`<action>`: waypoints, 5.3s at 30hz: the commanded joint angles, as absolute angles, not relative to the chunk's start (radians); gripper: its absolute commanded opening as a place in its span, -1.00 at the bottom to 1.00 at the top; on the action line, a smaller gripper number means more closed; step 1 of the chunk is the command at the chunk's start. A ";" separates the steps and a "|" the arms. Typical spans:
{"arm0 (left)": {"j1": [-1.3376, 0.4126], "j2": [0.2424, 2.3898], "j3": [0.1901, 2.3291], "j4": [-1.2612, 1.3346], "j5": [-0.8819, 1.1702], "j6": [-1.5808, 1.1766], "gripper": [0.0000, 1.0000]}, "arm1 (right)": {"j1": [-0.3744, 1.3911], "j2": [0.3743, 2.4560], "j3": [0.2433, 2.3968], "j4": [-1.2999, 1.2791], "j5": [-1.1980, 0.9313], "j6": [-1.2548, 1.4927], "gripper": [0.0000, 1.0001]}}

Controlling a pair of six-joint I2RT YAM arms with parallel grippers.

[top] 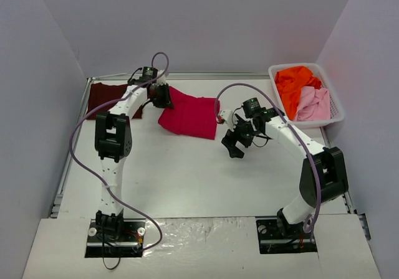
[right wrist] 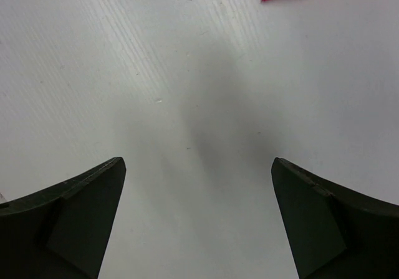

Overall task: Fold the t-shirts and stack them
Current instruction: Put the neatly folded tshirt into the corner of the board with the left arm

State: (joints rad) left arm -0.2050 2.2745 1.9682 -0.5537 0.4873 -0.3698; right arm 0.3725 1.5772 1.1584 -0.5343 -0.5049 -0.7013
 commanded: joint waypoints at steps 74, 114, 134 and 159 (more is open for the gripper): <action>-0.022 2.235 2.620 -0.914 -0.222 0.129 -0.95 | 0.416 1.862 1.092 -0.528 -0.359 -0.672 1.00; 0.144 2.243 2.167 -0.413 -0.455 0.344 0.36 | 0.416 1.988 1.083 -0.541 -0.307 -0.667 1.00; 0.141 1.463 1.414 -0.367 0.020 0.103 0.92 | 0.361 1.634 1.195 -0.507 -0.437 -0.576 1.00; 0.153 1.169 0.571 0.347 0.130 0.080 0.89 | 0.316 1.498 0.302 1.398 0.339 -0.281 1.00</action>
State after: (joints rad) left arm 0.1375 1.1961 0.5713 0.2218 0.1024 0.0952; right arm 0.3157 1.4223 0.3061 1.0264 0.2699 -0.2741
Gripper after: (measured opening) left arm 0.945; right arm 0.999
